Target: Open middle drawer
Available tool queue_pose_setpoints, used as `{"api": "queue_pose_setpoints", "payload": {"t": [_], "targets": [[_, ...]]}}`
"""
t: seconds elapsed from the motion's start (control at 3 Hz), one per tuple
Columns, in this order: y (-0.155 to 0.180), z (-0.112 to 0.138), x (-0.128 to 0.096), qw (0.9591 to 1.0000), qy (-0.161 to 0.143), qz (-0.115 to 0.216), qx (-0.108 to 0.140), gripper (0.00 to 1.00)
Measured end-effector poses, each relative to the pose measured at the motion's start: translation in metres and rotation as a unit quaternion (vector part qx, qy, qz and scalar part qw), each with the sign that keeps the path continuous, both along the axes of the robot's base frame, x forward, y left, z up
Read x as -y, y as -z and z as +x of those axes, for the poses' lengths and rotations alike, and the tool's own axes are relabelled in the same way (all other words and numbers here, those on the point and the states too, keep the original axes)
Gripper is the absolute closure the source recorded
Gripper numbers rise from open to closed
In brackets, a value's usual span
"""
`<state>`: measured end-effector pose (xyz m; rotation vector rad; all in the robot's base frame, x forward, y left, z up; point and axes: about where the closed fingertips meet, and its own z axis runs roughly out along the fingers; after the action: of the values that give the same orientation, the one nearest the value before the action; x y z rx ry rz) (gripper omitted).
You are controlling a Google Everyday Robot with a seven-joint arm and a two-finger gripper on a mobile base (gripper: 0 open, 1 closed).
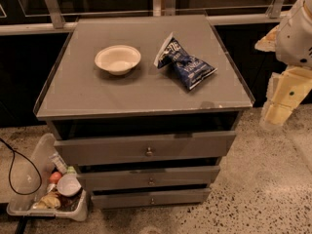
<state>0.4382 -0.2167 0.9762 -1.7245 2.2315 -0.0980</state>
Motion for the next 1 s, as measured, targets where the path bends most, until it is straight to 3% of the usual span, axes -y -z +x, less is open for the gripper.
{"api": "queue_pose_setpoints", "payload": {"t": [0.33,0.67,1.0], "targets": [[0.000,0.000,0.000,1.0000,0.000,0.001,0.001,0.00],[0.011,-0.003,0.002,0.9993,-0.024,0.027,0.011,0.00],[0.046,-0.013,0.007,0.9943,-0.056,0.086,0.026,0.00]]}}
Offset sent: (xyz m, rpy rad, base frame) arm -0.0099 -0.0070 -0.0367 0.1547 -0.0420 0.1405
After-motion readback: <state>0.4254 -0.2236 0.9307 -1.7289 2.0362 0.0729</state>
